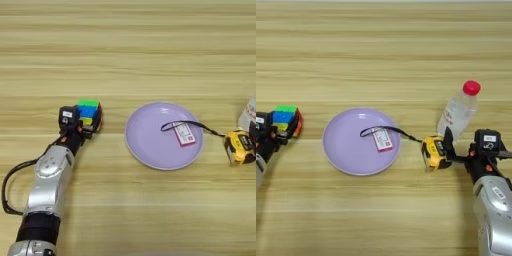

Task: Move the objects on the table

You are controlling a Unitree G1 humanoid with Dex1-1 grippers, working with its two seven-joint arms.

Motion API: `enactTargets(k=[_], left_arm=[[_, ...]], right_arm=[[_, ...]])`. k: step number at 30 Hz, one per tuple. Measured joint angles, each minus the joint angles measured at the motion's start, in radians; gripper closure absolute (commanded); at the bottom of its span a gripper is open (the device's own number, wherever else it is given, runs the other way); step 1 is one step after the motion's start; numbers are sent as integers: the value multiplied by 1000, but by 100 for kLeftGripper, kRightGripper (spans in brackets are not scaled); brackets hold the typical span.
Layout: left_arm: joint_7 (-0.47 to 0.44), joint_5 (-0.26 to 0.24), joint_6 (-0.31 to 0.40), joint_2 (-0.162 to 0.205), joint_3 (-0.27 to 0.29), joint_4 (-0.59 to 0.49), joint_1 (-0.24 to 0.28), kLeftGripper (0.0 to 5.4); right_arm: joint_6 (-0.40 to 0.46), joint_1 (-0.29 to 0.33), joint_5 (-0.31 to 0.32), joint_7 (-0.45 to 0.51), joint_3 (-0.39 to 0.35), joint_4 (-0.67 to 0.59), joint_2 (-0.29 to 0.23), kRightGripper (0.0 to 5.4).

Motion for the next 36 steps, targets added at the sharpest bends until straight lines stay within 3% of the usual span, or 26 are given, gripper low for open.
enactTargets(k=[8, 9, 23, 27, 36], left_arm=[[11, 15, -22, 0, 4, 54, -20, 212], [13, 16, -24, 0, 5, 57, -22, 183], [27, 29, -38, -3, 2, 52, -23, 45], [25, 27, -43, -6, 1, -20, -14, 9], [25, 27, -42, -16, -9, -47, -6, 2]], right_arm=[[0, 0, 0, 0, 0, 0, 3, 0], [0, 0, 0, 0, 0, 0, 3, 0], [0, 0, 0, 0, 0, 0, 3, 0], [0, 1, 1, 1, 0, -16, 3, 0], [1, -2, 6, 1, -1, -40, 3, 0]])
